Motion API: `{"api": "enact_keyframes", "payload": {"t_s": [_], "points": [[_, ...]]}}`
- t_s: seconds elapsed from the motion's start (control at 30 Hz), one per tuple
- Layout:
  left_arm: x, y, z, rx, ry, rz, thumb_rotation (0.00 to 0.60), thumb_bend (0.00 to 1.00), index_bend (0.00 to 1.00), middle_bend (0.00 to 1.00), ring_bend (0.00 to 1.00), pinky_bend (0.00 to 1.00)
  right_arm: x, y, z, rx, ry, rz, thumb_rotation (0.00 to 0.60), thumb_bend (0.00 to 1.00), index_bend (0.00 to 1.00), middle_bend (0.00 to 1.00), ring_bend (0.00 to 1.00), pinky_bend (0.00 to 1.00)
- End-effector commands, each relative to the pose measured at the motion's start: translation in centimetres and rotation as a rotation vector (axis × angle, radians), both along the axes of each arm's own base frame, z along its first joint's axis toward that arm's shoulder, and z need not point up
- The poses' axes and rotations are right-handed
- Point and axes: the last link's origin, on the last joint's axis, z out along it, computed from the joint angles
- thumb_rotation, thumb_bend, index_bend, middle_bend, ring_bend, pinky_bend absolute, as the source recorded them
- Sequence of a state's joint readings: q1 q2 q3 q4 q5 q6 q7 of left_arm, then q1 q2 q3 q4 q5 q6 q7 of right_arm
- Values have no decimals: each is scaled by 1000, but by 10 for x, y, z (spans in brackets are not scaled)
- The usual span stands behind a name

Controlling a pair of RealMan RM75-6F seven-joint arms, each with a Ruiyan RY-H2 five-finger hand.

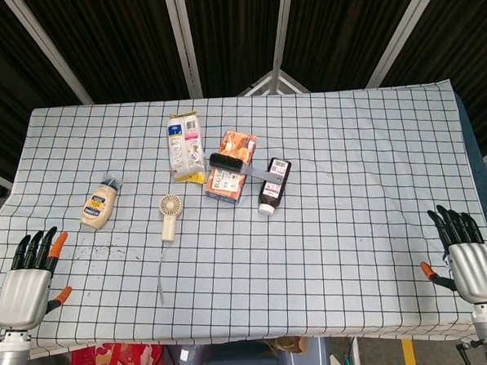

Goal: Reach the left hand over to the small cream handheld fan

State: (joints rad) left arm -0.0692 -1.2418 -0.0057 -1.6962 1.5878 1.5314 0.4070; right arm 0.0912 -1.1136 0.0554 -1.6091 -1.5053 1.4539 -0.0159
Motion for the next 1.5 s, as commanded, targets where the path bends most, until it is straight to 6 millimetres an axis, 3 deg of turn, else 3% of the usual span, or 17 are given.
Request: {"api": "enact_keyframes", "payload": {"t_s": [0.03, 0.37, 0.4, 0.43, 0.5, 0.57, 0.67, 0.8, 0.97, 1.17, 1.5], "points": [[0, 0, 0, -2, 1, 2, 600, 105, 0, 0, 0, 0, 0, 0, 0, 0, 0, 0, 600, 278, 36, 0, 0, 0], [5, 5, -4, -10, 2, -9, 600, 107, 0, 24, 0, 5, -1, 2, 0, -3, -2, 1, 600, 278, 36, 0, 0, 0], [8, 8, -5, -12, 5, -15, 600, 123, 0, 73, 5, 30, -1, 2, 0, -3, 0, 1, 600, 278, 35, 0, 0, 0], [9, 10, -6, -14, 6, -15, 600, 166, 0, 211, 55, 114, -1, 1, 0, -3, 0, 1, 600, 279, 35, 0, 0, 0], [14, 18, -8, -12, 15, -18, 600, 271, 0, 533, 263, 340, -1, 1, 0, -2, -2, 1, 600, 280, 35, 0, 0, 0], [20, 29, -12, -12, 28, -27, 600, 365, 0, 756, 482, 518, -1, 1, 0, -1, -1, 2, 600, 279, 36, 0, 0, 0], [29, 49, -27, -58, 8, 6, 600, 488, 5, 865, 596, 610, 0, 0, 0, 3, -2, 3, 600, 279, 36, 0, 0, 0], [45, 77, -51, -144, 11, 49, 600, 629, 66, 920, 656, 677, 0, -1, 0, 6, -4, 3, 600, 279, 36, 0, 0, 0], [61, 100, -81, -205, 60, 58, 600, 725, 161, 951, 690, 714, -1, -1, 1, 10, -10, 3, 600, 279, 36, 0, 0, 0], [77, 114, -115, -250, 82, 81, 600, 732, 171, 953, 694, 714, -1, -1, 1, 15, -19, 4, 600, 279, 35, 0, 0, 0], [91, 120, -144, -289, 104, 89, 600, 732, 168, 953, 693, 714, -2, -1, 2, 19, -23, 5, 600, 279, 37, 0, 0, 0]]}}
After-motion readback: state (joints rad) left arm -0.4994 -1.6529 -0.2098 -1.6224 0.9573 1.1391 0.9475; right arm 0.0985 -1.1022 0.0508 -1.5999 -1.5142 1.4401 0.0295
